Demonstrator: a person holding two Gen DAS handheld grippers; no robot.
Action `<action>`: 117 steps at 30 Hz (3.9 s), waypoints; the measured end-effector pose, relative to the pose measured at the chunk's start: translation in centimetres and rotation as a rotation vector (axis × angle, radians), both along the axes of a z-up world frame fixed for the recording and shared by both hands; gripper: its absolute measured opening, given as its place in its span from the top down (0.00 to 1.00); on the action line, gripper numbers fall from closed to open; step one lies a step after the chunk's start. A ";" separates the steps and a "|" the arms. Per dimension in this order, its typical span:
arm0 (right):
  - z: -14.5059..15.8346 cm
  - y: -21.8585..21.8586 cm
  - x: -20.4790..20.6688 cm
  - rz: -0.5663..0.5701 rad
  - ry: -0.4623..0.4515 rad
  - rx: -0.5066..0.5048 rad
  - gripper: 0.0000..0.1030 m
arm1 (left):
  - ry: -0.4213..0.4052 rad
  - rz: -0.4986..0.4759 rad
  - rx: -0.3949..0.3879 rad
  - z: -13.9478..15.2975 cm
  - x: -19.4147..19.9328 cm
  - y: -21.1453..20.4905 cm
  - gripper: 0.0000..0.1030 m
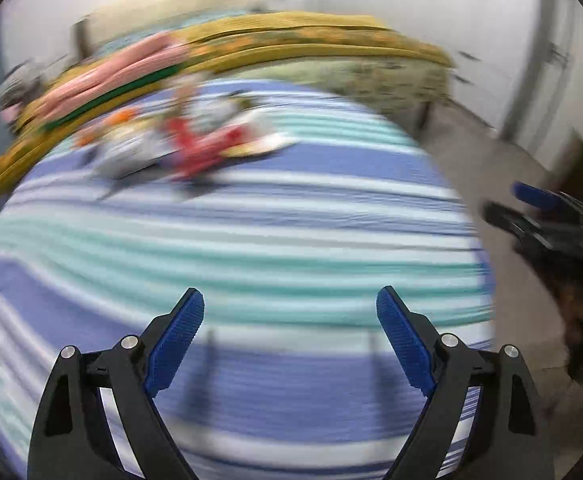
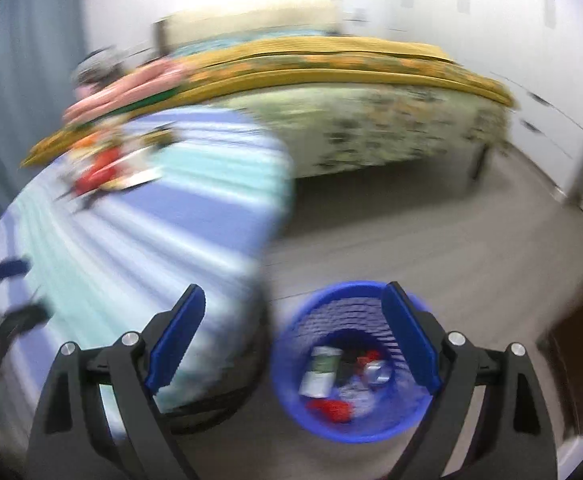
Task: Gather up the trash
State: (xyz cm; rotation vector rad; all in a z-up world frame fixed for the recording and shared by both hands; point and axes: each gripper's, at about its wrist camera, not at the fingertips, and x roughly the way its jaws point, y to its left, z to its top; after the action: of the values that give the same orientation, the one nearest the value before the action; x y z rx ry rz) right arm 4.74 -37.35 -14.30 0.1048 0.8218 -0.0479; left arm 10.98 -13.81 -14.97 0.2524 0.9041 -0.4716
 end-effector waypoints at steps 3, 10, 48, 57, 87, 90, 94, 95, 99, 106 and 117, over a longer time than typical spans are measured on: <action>0.2 5.4 1.6 0.115 0.023 0.003 0.15 | 0.009 0.099 0.031 -0.6 2.3 4.7 0.15; -0.5 12.6 7.3 0.191 0.113 -0.005 0.14 | 0.033 0.233 0.037 -1.6 6.7 11.7 0.14; -2.5 14.8 14.3 0.167 0.156 -0.046 0.04 | 0.029 0.256 0.013 -2.4 8.2 12.9 0.04; -2.7 14.0 13.2 0.174 0.153 -0.042 0.04 | 0.016 0.240 -0.033 -1.6 9.8 12.4 0.04; -2.7 13.9 13.3 0.175 0.154 -0.042 0.04 | 0.132 0.073 -0.079 1.7 14.4 10.8 0.55; -2.7 13.9 13.3 0.175 0.154 -0.043 0.04 | 0.142 0.072 -0.089 1.3 12.2 13.1 0.48; -2.7 13.9 13.3 0.175 0.154 -0.042 0.04 | 0.112 0.088 -0.099 0.2 10.6 14.2 0.21; -2.7 13.9 13.3 0.175 0.154 -0.043 0.04 | 0.108 0.094 -0.095 0.0 10.5 14.1 0.20; -2.7 13.9 13.3 0.175 0.154 -0.043 0.04 | 0.095 0.119 -0.081 -1.3 10.6 14.1 0.16; -2.7 13.9 13.3 0.175 0.154 -0.043 0.04 | 0.027 0.107 0.019 -2.3 10.3 13.3 0.08; -2.5 13.4 13.2 0.170 0.139 -0.007 0.04 | 0.028 0.135 0.013 -2.4 10.5 13.6 0.04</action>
State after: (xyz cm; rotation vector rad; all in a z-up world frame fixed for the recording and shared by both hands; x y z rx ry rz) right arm 17.90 -23.91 -16.83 0.0249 0.9671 0.1031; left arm 21.49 -0.22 -17.37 0.1957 0.9450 -0.3451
